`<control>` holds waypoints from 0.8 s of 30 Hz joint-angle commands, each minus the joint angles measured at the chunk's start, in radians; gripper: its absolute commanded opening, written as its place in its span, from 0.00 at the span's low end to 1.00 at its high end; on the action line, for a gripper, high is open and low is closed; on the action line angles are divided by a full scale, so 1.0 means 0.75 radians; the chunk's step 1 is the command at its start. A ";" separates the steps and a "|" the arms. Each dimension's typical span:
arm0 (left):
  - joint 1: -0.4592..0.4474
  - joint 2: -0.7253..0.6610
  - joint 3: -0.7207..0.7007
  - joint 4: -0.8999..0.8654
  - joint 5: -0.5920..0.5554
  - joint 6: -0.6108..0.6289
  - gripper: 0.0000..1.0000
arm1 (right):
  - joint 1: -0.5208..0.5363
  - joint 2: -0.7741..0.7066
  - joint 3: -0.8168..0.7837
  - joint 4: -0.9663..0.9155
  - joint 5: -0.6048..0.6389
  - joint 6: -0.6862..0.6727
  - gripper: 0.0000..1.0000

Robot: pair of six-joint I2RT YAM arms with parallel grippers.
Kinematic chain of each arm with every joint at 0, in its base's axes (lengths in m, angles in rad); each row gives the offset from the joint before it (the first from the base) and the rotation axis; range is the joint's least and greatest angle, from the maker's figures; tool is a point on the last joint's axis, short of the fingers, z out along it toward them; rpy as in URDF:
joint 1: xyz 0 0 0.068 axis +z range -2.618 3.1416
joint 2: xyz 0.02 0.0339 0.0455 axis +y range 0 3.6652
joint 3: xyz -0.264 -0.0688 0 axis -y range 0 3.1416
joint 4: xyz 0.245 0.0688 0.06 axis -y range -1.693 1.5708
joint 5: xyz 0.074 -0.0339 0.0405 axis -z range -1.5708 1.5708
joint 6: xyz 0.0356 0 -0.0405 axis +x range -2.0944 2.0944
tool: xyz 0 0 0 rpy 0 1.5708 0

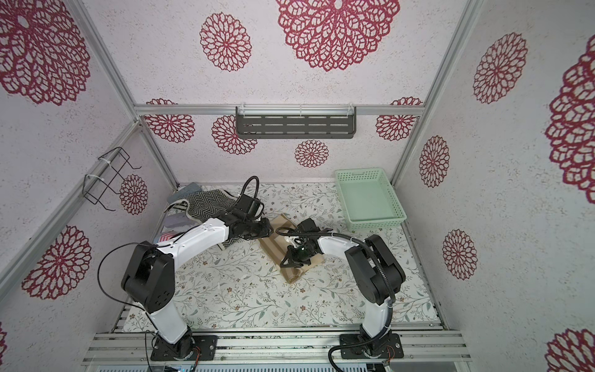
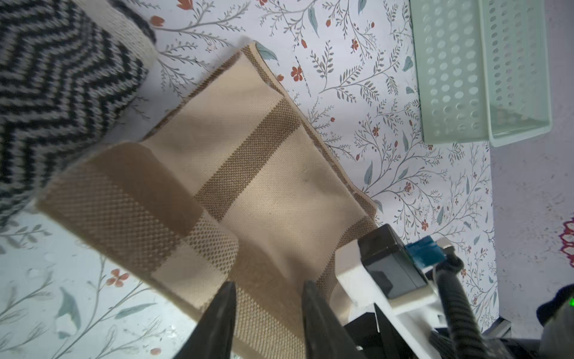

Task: Roll up the scarf and place it into the basket
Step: Roll the scarf at the center of the board.

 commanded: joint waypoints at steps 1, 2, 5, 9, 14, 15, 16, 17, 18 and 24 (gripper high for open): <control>-0.001 0.067 0.053 0.014 -0.001 0.038 0.36 | -0.046 0.018 0.002 0.034 -0.064 0.011 0.14; 0.001 0.088 0.065 0.013 -0.012 0.048 0.35 | -0.055 0.024 0.006 0.028 -0.066 0.002 0.16; 0.010 0.146 0.098 0.015 -0.040 0.069 0.31 | -0.078 0.039 0.016 0.009 -0.060 -0.019 0.20; 0.029 0.192 0.088 0.094 -0.065 0.069 0.27 | -0.114 0.041 0.016 0.004 -0.049 -0.031 0.26; 0.055 0.294 0.058 0.236 -0.060 0.061 0.20 | -0.142 0.021 0.033 -0.057 0.011 -0.081 0.35; 0.058 0.308 0.062 0.247 -0.060 0.060 0.19 | -0.146 0.010 0.038 -0.072 0.023 -0.088 0.37; 0.062 0.322 0.066 0.258 -0.062 0.061 0.18 | -0.150 -0.008 0.044 -0.091 0.040 -0.099 0.40; 0.064 0.333 0.067 0.273 -0.062 0.057 0.17 | -0.153 -0.029 0.050 -0.112 0.067 -0.112 0.42; 0.067 0.343 0.067 0.283 -0.061 0.056 0.16 | -0.153 -0.049 0.053 -0.131 0.093 -0.124 0.45; 0.067 0.376 0.041 0.372 -0.045 0.025 0.15 | -0.149 -0.256 0.057 -0.219 0.336 -0.154 0.57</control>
